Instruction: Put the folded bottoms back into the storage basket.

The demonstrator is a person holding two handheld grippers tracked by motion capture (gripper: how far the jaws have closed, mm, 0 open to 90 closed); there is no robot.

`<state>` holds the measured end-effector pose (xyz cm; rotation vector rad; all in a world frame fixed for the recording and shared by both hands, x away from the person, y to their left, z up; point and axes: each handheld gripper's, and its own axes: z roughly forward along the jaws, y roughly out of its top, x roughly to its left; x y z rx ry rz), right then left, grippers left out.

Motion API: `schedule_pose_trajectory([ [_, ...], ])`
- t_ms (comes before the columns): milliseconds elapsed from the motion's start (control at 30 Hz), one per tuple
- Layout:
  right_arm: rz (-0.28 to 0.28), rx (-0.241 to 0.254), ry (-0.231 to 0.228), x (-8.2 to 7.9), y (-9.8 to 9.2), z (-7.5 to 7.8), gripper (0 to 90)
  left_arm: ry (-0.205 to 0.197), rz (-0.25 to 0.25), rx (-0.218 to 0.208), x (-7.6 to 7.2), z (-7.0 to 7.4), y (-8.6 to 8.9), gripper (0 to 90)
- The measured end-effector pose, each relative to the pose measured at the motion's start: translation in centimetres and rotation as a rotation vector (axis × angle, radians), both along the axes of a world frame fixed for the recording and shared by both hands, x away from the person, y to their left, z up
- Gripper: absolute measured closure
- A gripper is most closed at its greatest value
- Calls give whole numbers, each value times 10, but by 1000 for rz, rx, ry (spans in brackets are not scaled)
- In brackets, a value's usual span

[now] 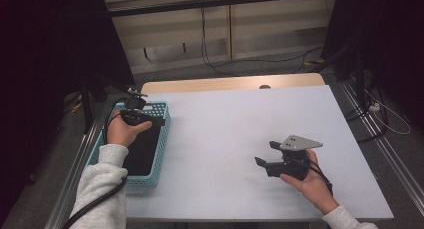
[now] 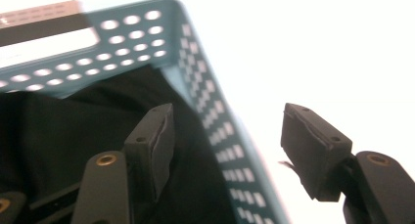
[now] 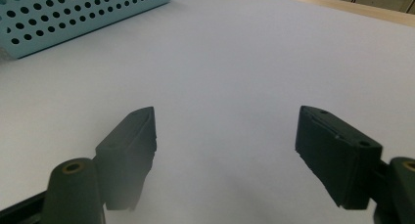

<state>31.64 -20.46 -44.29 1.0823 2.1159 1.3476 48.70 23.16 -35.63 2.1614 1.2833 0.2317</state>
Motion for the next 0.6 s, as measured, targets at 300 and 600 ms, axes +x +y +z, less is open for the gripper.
schedule_pose_trajectory([
  [300,1,10,8,-4,-6,-1,227,-16,-85,9,-9,3,-22,326],
  [600,-1,13,18,-5,-10,-3,226,-31,-131,-32,-19,1,-38,297],
])
